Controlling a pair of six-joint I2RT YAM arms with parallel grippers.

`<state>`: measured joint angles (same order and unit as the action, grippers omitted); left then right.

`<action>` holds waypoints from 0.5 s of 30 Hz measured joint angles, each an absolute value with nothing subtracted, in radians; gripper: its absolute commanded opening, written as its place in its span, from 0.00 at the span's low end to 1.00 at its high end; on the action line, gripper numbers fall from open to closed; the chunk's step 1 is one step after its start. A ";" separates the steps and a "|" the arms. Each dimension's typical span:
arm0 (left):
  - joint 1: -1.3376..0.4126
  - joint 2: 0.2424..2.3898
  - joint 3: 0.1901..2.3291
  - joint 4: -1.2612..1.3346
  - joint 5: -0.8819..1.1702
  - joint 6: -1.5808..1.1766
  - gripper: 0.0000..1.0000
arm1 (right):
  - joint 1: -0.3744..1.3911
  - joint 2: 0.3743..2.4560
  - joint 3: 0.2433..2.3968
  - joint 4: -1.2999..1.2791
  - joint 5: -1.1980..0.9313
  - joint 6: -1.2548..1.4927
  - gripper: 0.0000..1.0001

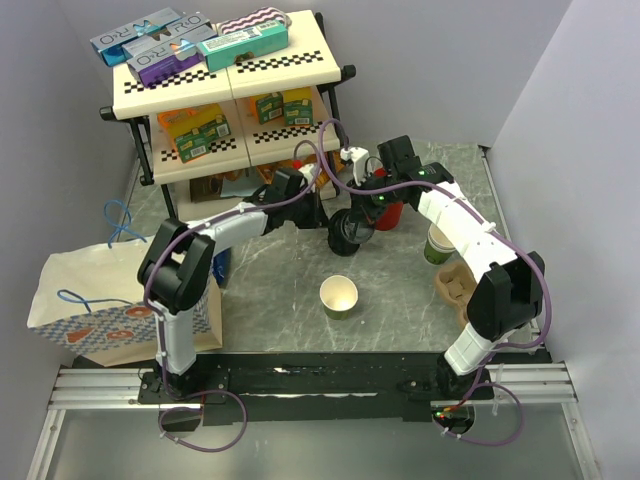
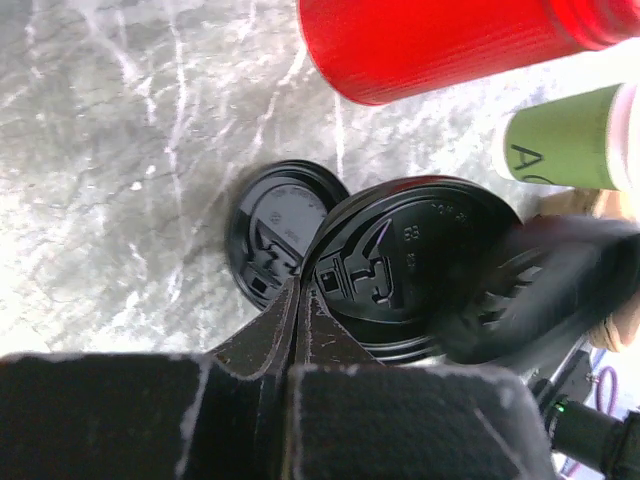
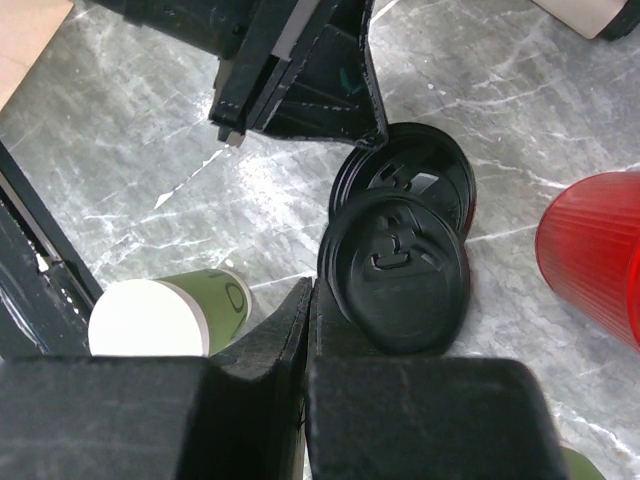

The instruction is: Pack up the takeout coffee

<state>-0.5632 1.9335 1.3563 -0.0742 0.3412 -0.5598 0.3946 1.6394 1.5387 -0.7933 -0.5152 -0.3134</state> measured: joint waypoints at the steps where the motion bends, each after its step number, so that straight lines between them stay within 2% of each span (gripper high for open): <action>1: -0.561 1.937 1.360 -0.075 0.339 -0.558 0.01 | 0.395 1.639 1.539 -0.793 -0.515 -0.314 0.00; 10: -0.561 1.976 1.359 -0.110 0.334 -0.545 0.01 | 0.394 1.639 1.539 -0.793 -0.513 -0.313 0.00; 12: -0.560 1.977 1.357 -0.113 0.334 -0.543 0.04 | 0.393 1.639 1.539 -0.793 -0.513 -0.314 0.00; 15: -0.561 1.978 1.357 -0.114 0.335 -0.542 0.13 | 0.393 1.639 1.539 -0.793 -0.513 -0.315 0.00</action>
